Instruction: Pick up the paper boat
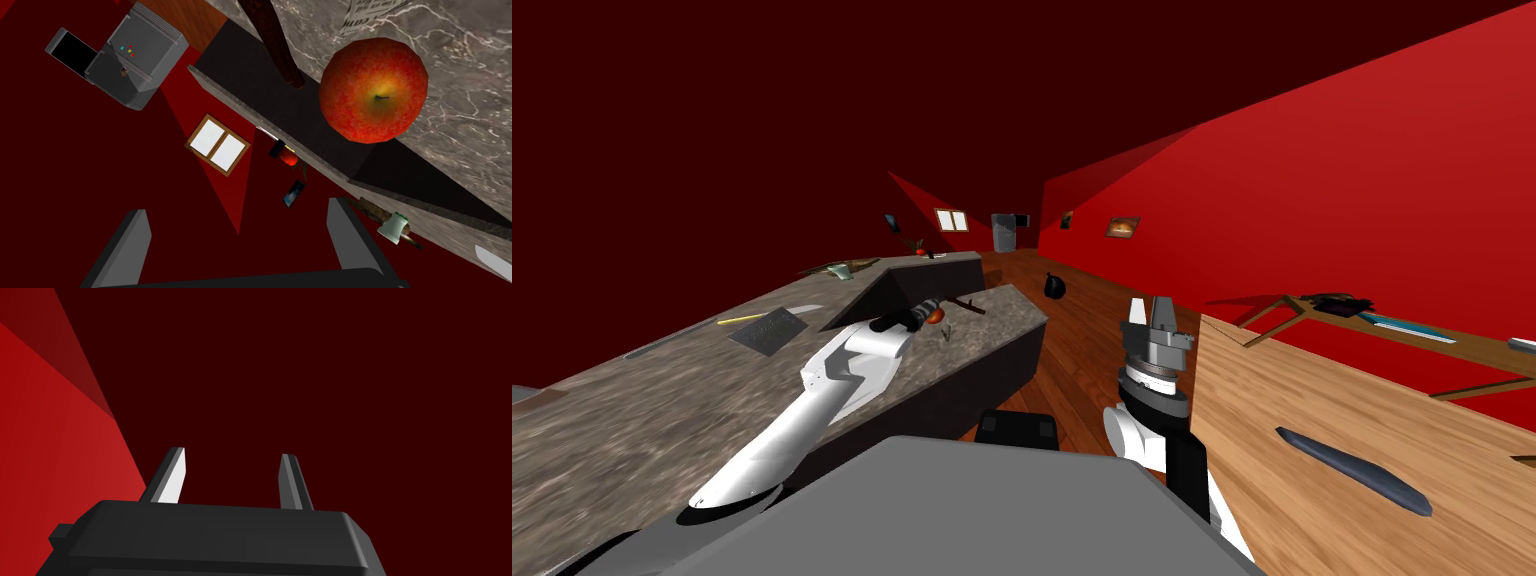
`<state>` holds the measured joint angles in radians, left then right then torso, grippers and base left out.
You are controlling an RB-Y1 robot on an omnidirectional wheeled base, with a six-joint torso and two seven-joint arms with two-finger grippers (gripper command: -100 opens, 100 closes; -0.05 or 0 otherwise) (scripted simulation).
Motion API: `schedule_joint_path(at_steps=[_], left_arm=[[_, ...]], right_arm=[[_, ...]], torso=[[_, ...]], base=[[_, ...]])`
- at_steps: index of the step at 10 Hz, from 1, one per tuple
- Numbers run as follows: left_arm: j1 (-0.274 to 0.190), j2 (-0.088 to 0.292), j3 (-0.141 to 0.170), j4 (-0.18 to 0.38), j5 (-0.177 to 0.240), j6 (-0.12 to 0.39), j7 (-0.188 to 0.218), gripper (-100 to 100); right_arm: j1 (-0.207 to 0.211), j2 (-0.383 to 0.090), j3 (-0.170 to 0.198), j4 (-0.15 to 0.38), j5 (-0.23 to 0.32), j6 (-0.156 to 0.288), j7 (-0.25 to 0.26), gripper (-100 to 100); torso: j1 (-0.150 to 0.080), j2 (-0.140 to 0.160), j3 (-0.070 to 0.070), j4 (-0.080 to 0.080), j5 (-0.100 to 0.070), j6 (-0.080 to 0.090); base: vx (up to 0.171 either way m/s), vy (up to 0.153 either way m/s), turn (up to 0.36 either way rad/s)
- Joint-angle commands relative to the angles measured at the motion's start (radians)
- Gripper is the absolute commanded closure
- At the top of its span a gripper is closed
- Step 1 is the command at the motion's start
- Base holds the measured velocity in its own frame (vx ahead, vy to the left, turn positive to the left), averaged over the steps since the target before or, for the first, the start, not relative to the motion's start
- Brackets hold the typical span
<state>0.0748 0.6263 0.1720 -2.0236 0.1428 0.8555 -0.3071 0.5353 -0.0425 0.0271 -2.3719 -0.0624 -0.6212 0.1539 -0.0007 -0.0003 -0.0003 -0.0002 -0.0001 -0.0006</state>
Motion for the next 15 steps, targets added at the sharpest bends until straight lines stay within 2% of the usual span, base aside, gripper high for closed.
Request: schedule_joint_path(at_steps=[1, 6, 7, 8, 9, 10, 13, 14, 15], left_arm=[[-0.027, 0.018, -0.012, 0.019, -0.001, 0.050, -0.008, -100], [-0.064, 0.047, -0.031, 0.061, 0.002, 0.164, -0.019, -100], [-0.079, 0.059, -0.041, 0.082, 0.004, 0.201, -0.023, -100], [-0.079, 0.059, -0.041, 0.082, 0.004, 0.208, -0.023, -100], [-0.090, 0.068, -0.051, 0.103, 0.007, 0.246, -0.026, -100], [-0.090, 0.068, -0.051, 0.103, 0.007, 0.249, -0.026, -100], [-0.105, 0.075, -0.077, 0.164, 0.018, 0.348, -0.027, -100], [-0.105, 0.075, -0.077, 0.164, 0.018, 0.351, -0.027, -100], [-0.102, 0.069, -0.084, 0.183, 0.023, 0.378, -0.024, -100]], right_arm=[[0.000, 0.000, 0.000, 0.000, 0.000, 0.000, 0.000, 0], [0.000, 0.000, 0.000, 0.000, 0.000, 0.000, 0.000, 0], [0.000, 0.000, 0.000, 0.000, 0.000, 0.000, 0.000, 0], [0.000, 0.000, 0.000, 0.000, 0.000, 0.000, 0.000, 0], [0.000, 0.000, 0.000, 0.000, 0.000, 0.000, 0.000, 0], [0.000, 0.000, 0.000, 0.000, 0.000, 0.000, 0.000, 0], [0.000, 0.000, 0.000, 0.000, 0.000, 0.000, 0.000, 0], [0.000, 0.000, 0.000, 0.000, 0.000, 0.000, 0.000, 0], [0.000, 0.000, 0.000, 0.000, 0.000, 0.000, 0.000, 0]], torso=[[0.000, 0.000, 0.000, 0.000, 0.000, 0.000], [0.000, 0.000, 0.000, 0.000, 0.000, 0.000], [0.000, 0.000, 0.000, 0.000, 0.000, 0.000], [0.000, 0.000, 0.000, 0.000, 0.000, 0.000], [0.000, 0.000, 0.000, 0.000, 0.000, 0.000], [-0.001, 0.000, 0.000, 0.000, 0.000, 0.000], [-0.001, -0.001, -0.001, 0.000, 0.000, 0.000], [-0.001, -0.001, -0.001, 0.000, 0.000, 0.000], [-0.002, -0.001, -0.001, 0.000, 0.000, 0.000]], base=[[0.013, -0.017, -0.002], [0.010, -0.014, 0.002], [0.011, -0.018, -0.049], [0.013, -0.017, 0.004], [0.018, -0.025, -0.020], [0.012, -0.016, 0.020], [0.025, -0.034, 0.005], [0.028, -0.037, 0.026], [0.042, -0.060, -0.058]])
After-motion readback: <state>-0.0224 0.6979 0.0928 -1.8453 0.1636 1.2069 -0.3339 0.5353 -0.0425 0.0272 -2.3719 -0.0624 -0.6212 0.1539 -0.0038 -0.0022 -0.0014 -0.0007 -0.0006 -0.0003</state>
